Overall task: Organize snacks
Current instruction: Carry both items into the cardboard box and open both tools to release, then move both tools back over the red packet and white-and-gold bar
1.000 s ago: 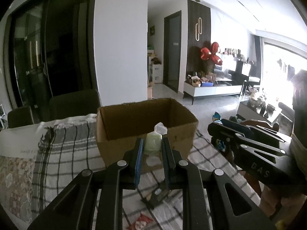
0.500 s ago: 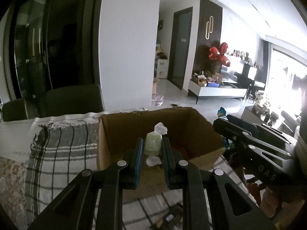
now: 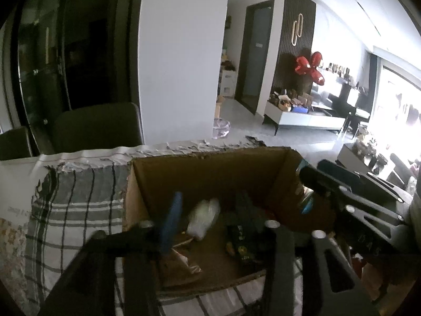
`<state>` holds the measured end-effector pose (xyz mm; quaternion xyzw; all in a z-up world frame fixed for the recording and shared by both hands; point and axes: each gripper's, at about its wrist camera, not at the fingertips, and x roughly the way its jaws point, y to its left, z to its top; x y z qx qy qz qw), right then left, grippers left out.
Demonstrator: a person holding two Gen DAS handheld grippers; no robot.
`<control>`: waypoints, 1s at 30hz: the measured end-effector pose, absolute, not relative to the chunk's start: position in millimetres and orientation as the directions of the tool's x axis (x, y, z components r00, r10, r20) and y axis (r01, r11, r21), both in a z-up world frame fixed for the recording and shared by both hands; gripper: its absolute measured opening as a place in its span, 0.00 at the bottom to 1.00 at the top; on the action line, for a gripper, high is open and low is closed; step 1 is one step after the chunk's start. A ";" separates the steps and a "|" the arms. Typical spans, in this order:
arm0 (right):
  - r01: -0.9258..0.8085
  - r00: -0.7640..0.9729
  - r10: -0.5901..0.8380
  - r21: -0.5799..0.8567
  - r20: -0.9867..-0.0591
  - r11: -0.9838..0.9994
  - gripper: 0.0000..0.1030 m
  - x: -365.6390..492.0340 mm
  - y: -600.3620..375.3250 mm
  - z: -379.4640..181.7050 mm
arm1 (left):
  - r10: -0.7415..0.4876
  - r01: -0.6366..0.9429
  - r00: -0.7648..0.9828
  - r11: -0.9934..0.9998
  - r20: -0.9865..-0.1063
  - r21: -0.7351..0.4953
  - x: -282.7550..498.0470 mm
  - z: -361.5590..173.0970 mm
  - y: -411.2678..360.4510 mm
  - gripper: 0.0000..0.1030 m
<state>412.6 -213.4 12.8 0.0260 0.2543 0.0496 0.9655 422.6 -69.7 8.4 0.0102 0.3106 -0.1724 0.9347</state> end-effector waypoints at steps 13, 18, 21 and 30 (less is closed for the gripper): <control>-0.082 0.872 0.117 0.094 -0.476 0.992 0.36 385.5 -213.7 13.5 | -0.299 0.335 0.781 0.941 -0.548 -0.036 381.7 27.6 -60.6 0.49; -0.105 0.874 0.135 0.090 -0.467 0.990 0.36 364.0 -206.7 18.9 | -0.304 0.343 0.784 0.939 -0.540 -0.030 359.9 32.1 -52.1 0.50; -0.120 0.874 0.140 0.074 -0.465 0.990 0.36 347.8 -198.8 20.8 | -0.301 0.340 0.787 0.940 -0.538 -0.028 345.0 35.0 -45.8 0.50; -0.158 0.871 0.175 0.076 -0.460 0.985 0.36 303.9 -180.8 25.2 | -0.267 0.324 0.802 0.946 -0.535 0.013 294.1 39.1 -25.2 0.50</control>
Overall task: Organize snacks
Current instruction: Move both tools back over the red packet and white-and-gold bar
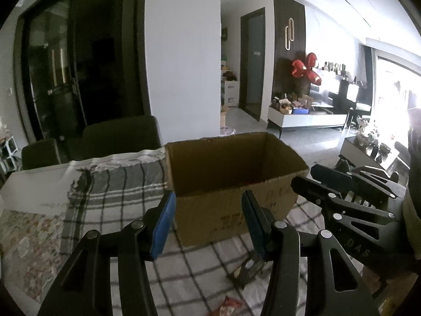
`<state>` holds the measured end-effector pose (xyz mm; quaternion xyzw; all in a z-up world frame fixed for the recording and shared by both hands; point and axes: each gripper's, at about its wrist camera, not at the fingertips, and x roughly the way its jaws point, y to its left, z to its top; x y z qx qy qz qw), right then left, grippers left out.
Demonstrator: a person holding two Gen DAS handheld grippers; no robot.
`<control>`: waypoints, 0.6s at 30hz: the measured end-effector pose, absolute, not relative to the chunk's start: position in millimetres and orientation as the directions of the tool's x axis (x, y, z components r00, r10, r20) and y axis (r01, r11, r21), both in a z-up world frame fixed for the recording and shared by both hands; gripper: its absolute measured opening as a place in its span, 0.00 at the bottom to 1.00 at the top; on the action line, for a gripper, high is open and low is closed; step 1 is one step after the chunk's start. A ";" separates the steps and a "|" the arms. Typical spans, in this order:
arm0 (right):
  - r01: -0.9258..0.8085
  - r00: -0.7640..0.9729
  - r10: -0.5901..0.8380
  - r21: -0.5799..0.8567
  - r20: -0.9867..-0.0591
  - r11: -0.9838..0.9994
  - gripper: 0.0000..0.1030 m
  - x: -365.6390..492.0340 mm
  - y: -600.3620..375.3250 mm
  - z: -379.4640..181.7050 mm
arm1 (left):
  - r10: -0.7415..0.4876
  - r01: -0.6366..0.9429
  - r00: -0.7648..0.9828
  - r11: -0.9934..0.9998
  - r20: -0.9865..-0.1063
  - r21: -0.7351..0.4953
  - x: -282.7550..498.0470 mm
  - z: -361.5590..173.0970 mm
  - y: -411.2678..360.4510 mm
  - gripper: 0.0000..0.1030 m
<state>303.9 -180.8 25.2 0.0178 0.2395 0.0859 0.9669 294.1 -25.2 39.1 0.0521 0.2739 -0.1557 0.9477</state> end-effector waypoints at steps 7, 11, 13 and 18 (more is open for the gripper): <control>-0.198 0.851 0.215 0.086 -0.480 0.976 0.36 272.2 -165.1 17.8 | -0.190 0.262 0.821 0.963 -0.538 0.060 249.5 32.1 -5.3 0.51; -0.229 0.825 0.242 0.090 -0.511 0.969 0.36 257.4 -152.8 5.9 | -0.181 0.246 0.805 0.968 -0.565 0.040 228.9 23.3 4.4 0.51; -0.248 0.804 0.261 0.097 -0.534 0.964 0.36 250.6 -146.0 -3.2 | -0.166 0.232 0.797 0.972 -0.580 0.040 218.3 15.6 11.1 0.51; -0.286 0.757 0.294 0.109 -0.583 0.952 0.36 233.6 -130.1 -28.2 | -0.137 0.197 0.770 0.980 -0.623 0.027 197.4 -5.0 28.6 0.51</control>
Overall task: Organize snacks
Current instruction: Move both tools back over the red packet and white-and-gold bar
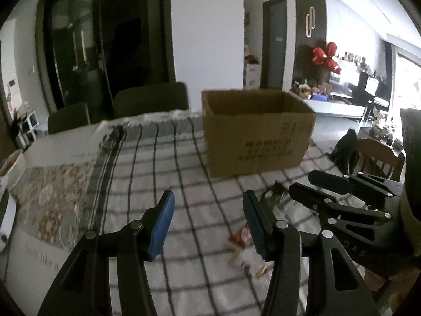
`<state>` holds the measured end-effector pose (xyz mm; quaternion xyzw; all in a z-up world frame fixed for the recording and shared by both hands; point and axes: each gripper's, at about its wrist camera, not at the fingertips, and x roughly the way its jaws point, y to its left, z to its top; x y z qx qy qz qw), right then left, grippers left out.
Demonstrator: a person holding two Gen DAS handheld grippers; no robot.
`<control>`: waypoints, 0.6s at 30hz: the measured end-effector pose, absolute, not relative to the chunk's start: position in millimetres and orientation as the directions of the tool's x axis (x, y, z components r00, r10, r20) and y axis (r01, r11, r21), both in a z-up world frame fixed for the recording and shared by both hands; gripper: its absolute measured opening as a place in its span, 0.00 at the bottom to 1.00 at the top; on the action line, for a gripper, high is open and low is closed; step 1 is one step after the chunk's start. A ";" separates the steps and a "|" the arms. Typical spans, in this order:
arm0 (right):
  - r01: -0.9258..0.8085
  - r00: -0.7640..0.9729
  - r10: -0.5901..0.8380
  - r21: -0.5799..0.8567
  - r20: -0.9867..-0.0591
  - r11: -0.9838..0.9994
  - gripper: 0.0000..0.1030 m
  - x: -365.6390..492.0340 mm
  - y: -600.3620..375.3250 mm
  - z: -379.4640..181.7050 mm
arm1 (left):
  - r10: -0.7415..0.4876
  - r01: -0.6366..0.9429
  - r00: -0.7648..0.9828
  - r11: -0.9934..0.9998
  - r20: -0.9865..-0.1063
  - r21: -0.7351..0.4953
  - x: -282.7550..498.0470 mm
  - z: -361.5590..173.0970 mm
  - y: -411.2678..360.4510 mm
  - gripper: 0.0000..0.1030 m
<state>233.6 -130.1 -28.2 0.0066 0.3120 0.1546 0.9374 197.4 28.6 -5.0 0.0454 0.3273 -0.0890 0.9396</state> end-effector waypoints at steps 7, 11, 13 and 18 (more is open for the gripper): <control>-0.321 0.697 0.320 0.119 -0.641 0.939 0.36 220.3 -112.0 -55.0 | -0.094 0.165 0.737 0.985 -0.669 0.043 181.2 -28.5 45.1 0.53; -0.357 0.651 0.335 0.115 -0.681 0.927 0.36 217.5 -97.4 -71.1 | -0.082 0.149 0.708 0.988 -0.701 0.034 179.7 -45.6 53.8 0.53; -0.370 0.623 0.339 0.116 -0.705 0.922 0.36 217.5 -91.0 -81.7 | -0.075 0.141 0.690 0.989 -0.720 0.033 178.3 -55.3 57.5 0.53; -0.396 0.567 0.353 0.129 -0.744 0.909 0.36 219.8 -81.9 -100.9 | -0.055 0.121 0.660 0.992 -0.750 0.033 177.9 -75.4 62.9 0.53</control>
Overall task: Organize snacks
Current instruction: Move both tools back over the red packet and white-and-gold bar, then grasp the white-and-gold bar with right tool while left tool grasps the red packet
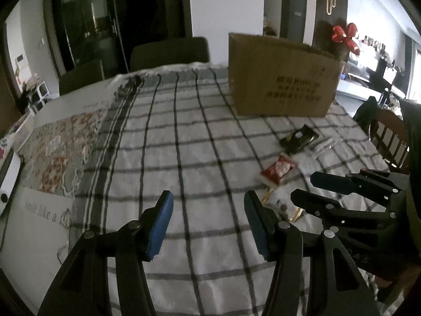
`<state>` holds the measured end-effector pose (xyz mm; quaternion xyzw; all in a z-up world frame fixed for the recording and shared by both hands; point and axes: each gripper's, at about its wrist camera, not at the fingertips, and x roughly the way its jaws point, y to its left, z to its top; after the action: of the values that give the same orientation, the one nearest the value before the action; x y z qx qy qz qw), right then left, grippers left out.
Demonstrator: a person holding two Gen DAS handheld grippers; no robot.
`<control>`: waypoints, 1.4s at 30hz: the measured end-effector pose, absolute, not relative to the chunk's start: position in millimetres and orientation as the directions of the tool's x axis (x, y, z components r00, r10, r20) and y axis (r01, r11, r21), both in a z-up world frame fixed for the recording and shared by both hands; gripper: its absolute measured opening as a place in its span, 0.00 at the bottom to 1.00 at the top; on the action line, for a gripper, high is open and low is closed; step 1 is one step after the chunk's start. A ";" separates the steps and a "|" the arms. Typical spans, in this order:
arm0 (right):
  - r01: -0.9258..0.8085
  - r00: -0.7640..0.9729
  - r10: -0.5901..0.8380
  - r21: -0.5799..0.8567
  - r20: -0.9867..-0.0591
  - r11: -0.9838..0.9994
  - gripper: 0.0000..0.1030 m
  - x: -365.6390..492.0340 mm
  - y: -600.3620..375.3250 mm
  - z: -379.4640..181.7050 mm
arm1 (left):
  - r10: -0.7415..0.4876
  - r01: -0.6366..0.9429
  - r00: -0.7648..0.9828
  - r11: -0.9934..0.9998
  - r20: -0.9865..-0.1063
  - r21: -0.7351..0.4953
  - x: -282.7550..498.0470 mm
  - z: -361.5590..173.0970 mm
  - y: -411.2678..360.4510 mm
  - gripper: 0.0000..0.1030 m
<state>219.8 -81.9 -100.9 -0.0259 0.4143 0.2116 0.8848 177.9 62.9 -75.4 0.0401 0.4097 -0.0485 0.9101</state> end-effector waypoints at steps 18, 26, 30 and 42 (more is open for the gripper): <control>-0.440 0.479 0.339 0.113 -0.810 0.891 0.35 234.1 -63.1 -139.9 | -0.084 0.107 0.587 0.994 -0.805 -0.025 192.0 -110.1 66.3 0.53; -0.435 0.491 0.321 0.091 -0.810 0.896 0.28 233.8 -62.1 -144.0 | -0.084 0.105 0.576 0.994 -0.813 -0.029 194.2 -113.9 66.5 0.53; -0.428 0.499 0.331 0.105 -0.801 0.898 0.22 230.4 -64.8 -142.3 | -0.089 0.112 0.578 0.993 -0.811 -0.029 194.3 -113.1 64.6 0.53; -0.294 0.621 0.300 0.140 -0.724 0.945 0.21 211.1 -101.2 -107.7 | -0.189 0.229 0.593 0.972 -0.783 -0.061 197.7 -103.5 41.8 0.53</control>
<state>211.1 -101.2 -107.7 0.0036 0.4028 0.1651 0.9003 197.7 41.8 -103.5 0.0232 0.4355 -0.1170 0.8923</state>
